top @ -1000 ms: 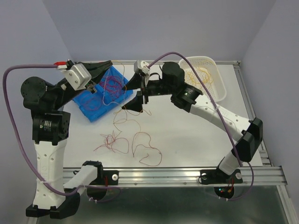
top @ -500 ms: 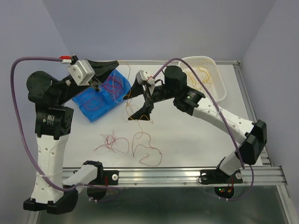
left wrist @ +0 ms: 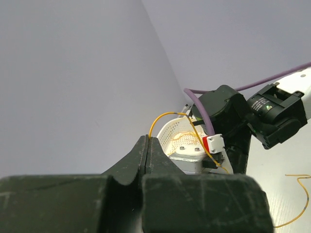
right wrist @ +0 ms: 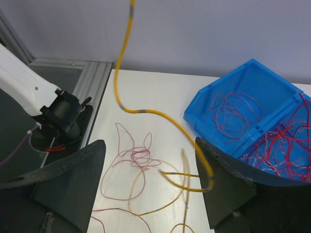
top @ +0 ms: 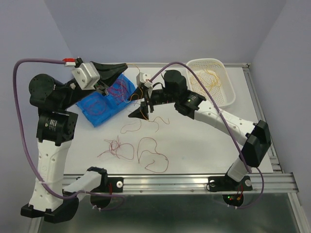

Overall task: Untangle the cables
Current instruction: Place the cable in the bin.

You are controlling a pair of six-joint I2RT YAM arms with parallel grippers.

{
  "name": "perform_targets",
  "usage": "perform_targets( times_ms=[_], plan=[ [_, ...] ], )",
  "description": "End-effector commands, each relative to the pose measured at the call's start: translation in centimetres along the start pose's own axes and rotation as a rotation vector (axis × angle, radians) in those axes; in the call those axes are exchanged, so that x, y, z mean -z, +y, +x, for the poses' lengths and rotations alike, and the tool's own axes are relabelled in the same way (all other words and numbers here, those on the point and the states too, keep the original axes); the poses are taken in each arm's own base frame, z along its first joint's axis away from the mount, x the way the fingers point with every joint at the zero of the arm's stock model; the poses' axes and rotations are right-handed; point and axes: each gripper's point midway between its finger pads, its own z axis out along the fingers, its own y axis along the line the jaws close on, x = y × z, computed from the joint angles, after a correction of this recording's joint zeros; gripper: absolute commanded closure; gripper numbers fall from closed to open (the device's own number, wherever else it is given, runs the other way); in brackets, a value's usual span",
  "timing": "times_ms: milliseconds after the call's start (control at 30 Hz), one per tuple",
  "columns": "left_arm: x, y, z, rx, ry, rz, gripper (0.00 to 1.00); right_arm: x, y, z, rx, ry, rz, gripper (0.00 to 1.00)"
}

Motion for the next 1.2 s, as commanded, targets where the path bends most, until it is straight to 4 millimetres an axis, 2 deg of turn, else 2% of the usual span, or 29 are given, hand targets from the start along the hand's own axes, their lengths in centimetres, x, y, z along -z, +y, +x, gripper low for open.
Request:
perform_targets(
  times_ms=[0, 233, 333, 367, 400, 433, 467, 600, 667, 733, 800, 833, 933, 967, 1033, 1067, 1133, 1167],
  plan=[
    [0.0, 0.3, -2.1, -0.05, -0.05, -0.022, 1.0, 0.2, -1.9, -2.9, 0.09, -0.049, 0.096, 0.22],
    [-0.3, 0.2, -2.3, -0.048, -0.058, -0.012, 1.0, 0.4, -3.4, -1.4, 0.125, -0.011, 0.177, 0.26],
    [-0.3, 0.2, -2.3, -0.047, -0.058, -0.014, 1.0, 0.4, -3.4, -1.0, 0.127, -0.003, 0.173, 0.53],
    [-0.4, 0.2, -2.3, -0.048, -0.059, -0.013, 1.0, 0.4, -3.2, -1.0, 0.132, -0.004, 0.165, 0.83],
    [-0.4, 0.2, -2.3, -0.048, -0.059, -0.015, 1.0, 0.5, -3.2, -0.5, 0.13, 0.004, 0.167, 0.92],
    [-0.4, 0.3, -2.3, -0.05, -0.059, -0.018, 1.0, 0.5, -3.2, -0.3, 0.133, 0.008, 0.168, 0.96],
    [-0.5, 0.3, -2.3, -0.049, -0.059, -0.016, 1.0, 0.6, -3.2, -0.3, 0.139, 0.012, 0.171, 1.0],
    [-0.4, 0.7, -2.2, -0.071, -0.055, -0.037, 1.0, 1.1, -3.5, 0.8, 0.118, 0.039, 0.215, 0.99],
    [-0.6, 1.1, -1.3, -0.067, -0.039, -0.053, 0.99, 1.9, -4.8, 0.7, 0.096, 0.048, 0.311, 0.99],
    [-1.0, 1.8, -0.6, -0.077, -0.031, -0.074, 0.89, 2.7, -5.7, 0.3, 0.086, 0.047, 0.372, 0.99],
    [-1.7, 2.9, 1.7, -0.057, 0.006, -0.095, 0.81, 4.6, -7.6, -0.8, 0.061, 0.031, 0.466, 0.99],
    [-2.3, 3.5, 3.1, -0.043, 0.028, -0.1, 0.75, 6.3, -9.1, -1.0, 0.044, 0.025, 0.516, 1.0],
    [-3.5, 4.3, 5.5, -0.026, 0.043, -0.103, 0.64, 9.6, -11.4, -2.8, -0.014, -0.03, 0.584, 0.99],
    [-4.2, 4.7, 6.6, -0.016, 0.039, -0.096, 0.56, 11.8, -12.9, -3.2, -0.048, -0.05, 0.624, 0.99],
    [-5.2, 5.3, 7.5, 0.0, 0.026, -0.094, 0.46, 13.9, -14.2, -4.6, -0.053, -0.082, 0.665, 0.99],
    [-6.2, 5.8, 8.3, 0.016, 0.011, -0.091, 0.33, 15.6, -15.2, -4.9, -0.066, -0.095, 0.706, 0.99],
    [-7.6, 6.2, 9.0, 0.033, -0.001, -0.078, 0.2, 17.2, -15.7, -6.4, -0.071, -0.129, 0.728, 0.99],
    [-9.2, 6.6, 9.9, 0.054, 0.001, -0.067, 0.1, 18.8, -16.6, -6.7, -0.083, -0.139, 0.767, 0.99]
  ],
)
